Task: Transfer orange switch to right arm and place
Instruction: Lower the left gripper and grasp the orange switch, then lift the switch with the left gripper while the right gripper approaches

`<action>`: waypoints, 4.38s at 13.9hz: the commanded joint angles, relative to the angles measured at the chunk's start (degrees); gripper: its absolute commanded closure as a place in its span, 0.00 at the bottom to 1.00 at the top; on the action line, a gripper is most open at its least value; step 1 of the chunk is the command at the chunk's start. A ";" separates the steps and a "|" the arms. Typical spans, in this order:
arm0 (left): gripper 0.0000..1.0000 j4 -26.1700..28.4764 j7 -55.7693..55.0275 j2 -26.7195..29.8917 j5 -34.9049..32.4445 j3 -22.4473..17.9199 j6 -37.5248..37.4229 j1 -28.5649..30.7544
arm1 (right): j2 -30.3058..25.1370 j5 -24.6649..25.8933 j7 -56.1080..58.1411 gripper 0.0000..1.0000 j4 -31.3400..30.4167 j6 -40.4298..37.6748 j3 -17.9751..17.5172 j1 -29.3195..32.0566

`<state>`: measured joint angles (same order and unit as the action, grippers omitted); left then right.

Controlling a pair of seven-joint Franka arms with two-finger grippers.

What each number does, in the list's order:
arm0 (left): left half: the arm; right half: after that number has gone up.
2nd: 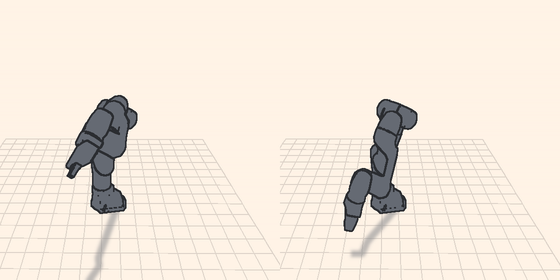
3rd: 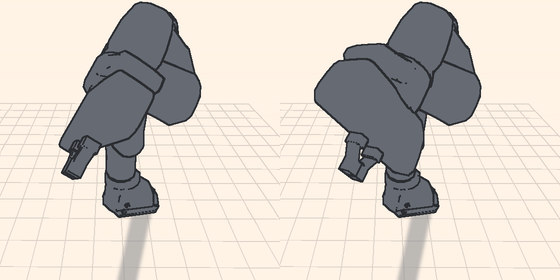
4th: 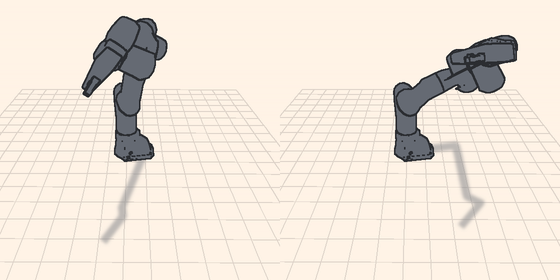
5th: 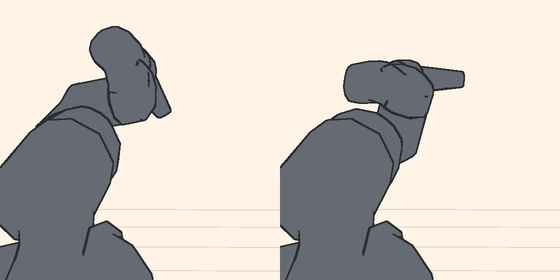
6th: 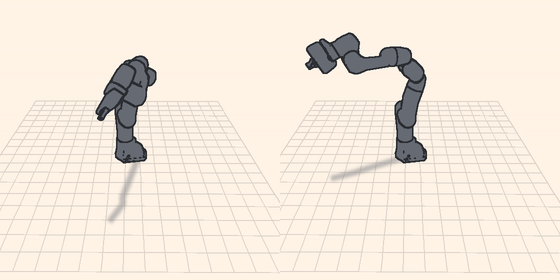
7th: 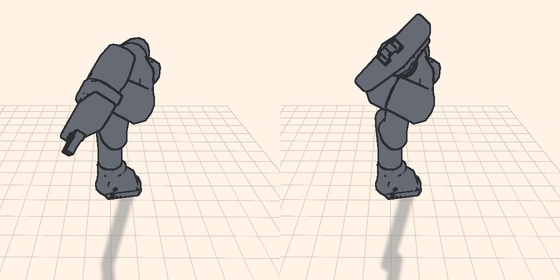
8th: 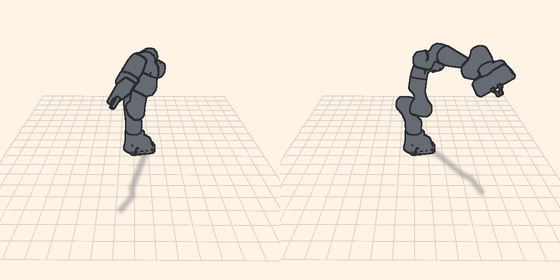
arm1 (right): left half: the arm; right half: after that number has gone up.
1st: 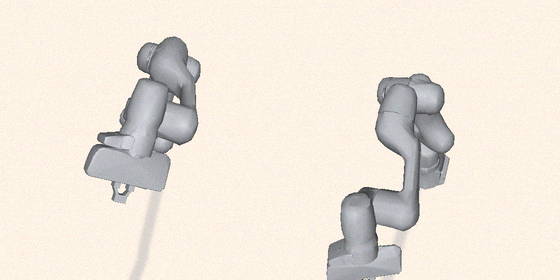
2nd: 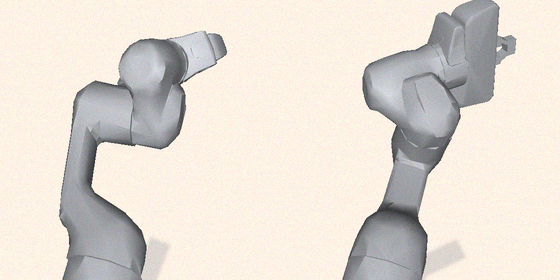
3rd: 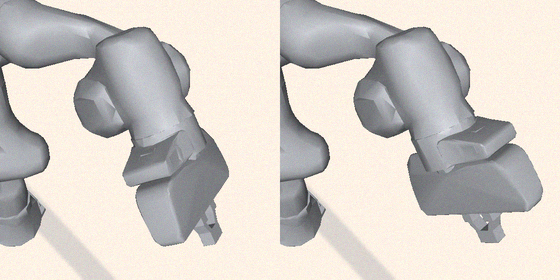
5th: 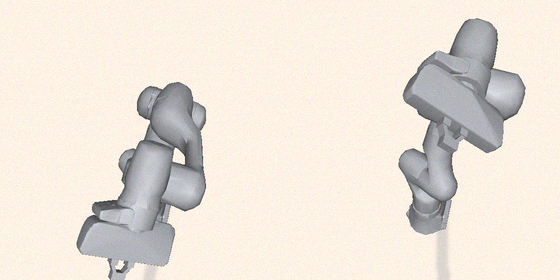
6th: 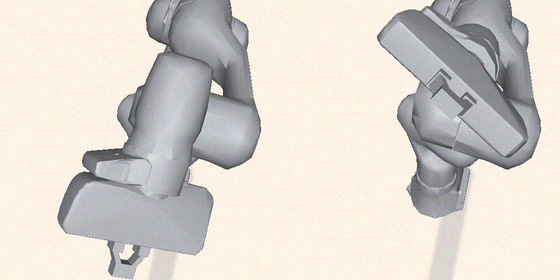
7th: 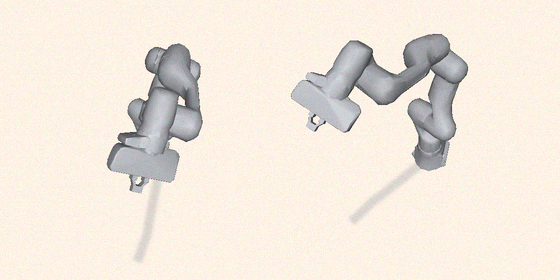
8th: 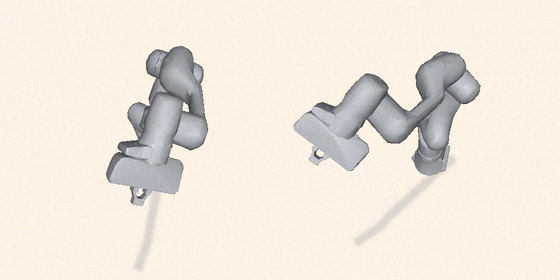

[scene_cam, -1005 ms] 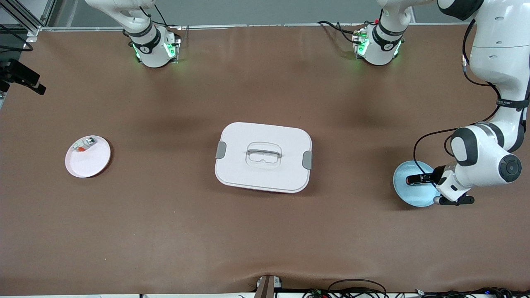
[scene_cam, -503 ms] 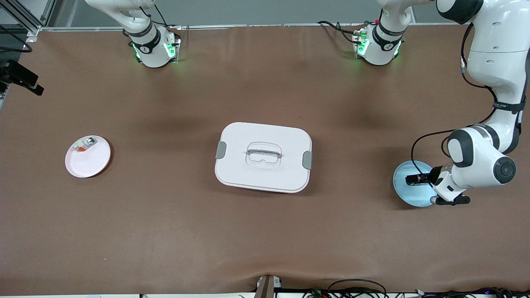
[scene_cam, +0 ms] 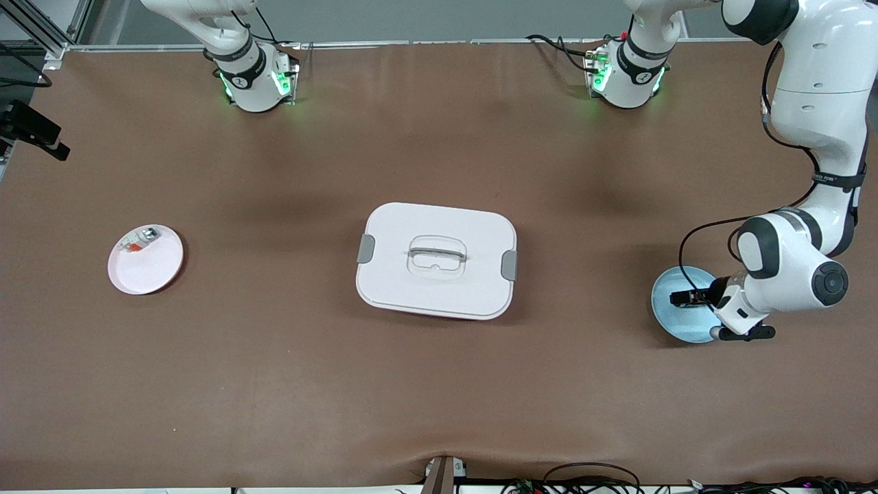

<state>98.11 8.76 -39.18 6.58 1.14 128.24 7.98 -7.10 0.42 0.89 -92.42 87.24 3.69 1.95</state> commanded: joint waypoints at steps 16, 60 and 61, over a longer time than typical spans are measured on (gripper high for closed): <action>0.32 -0.55 -0.41 -0.72 0.81 -0.09 1.48 -0.42 | -0.11 0.73 1.04 0.00 0.23 0.30 -0.53 0.42; 0.73 -13.56 -68.23 18.96 9.15 31.36 -25.33 -0.95 | 16.07 0.37 0.96 0.00 4.88 1.62 -0.27 0.86; 0.73 -14.00 -70.26 18.96 9.15 33.03 -23.93 -1.30 | 16.15 0.72 0.35 0.00 4.88 1.45 -0.27 0.43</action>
<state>84.36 -57.84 -20.78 14.98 31.88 103.23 6.76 8.60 0.44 1.42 -88.54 89.37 4.15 2.13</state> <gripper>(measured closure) 0.278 0.000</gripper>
